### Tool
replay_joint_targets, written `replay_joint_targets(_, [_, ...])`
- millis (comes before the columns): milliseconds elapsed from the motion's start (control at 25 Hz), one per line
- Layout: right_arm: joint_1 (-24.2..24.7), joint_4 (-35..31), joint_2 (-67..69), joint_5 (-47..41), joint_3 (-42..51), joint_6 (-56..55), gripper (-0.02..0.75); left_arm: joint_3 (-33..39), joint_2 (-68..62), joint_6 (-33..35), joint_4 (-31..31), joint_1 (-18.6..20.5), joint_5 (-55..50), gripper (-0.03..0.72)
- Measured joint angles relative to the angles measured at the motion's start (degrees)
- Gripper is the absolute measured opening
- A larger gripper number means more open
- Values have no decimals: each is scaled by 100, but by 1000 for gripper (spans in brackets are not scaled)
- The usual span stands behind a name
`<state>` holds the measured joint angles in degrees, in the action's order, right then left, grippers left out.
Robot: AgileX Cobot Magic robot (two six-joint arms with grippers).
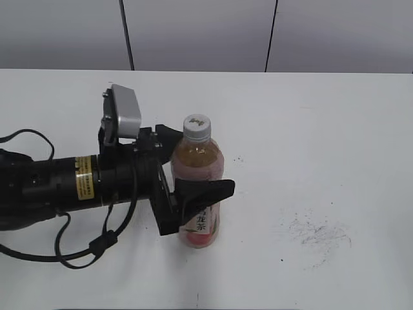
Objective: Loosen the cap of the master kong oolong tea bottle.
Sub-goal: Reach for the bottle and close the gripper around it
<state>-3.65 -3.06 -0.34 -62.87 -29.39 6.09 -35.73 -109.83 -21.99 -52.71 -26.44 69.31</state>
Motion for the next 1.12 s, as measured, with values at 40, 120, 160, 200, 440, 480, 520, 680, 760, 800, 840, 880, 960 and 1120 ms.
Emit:
replay_joint_targets(40, [0,0,0,0,0,0,522,-42,-94,0,8,-37,0,585])
replay_joint_targets(120, [0,0,0,0,0,0,522,-71,-217,0,97,-98,0,583])
replay_joint_targets(160, [0,0,0,0,0,0,522,-73,-243,0,125,-111,0,575])
replay_joint_targets(200, [0,0,0,0,0,0,522,-73,-245,0,152,-118,-7,557])
replay_joint_targets(440, [0,0,0,0,0,0,522,-73,-250,55,239,-118,-7,445])
replay_joint_targets(480, [0,0,0,0,0,0,522,-73,-250,60,239,-118,-7,445])
replay_joint_targets(520, [0,0,0,0,0,0,522,-73,-250,60,239,-118,-7,445])
replay_joint_targets(680, [0,0,0,0,0,0,522,-73,-250,60,239,-118,-7,445])
replay_joint_targets(760, [0,0,0,0,0,0,522,-73,-250,60,239,-118,-7,445])
replay_joint_targets(800, [0,0,0,0,0,0,522,-73,-250,60,239,-118,-7,445])
replay_joint_targets(840, [0,0,0,0,0,0,522,-73,-250,60,239,-118,-7,445])
replay_joint_targets(880, [0,0,0,0,0,0,522,-73,-250,60,239,-118,-7,445])
replay_joint_targets(960, [0,-7,0,5,0,0,522,-73,-250,60,239,-118,-7,445])
replay_joint_targets(1120, [0,-194,352,285,-149,264,512,-73,-250,60,239,-118,-7,445])
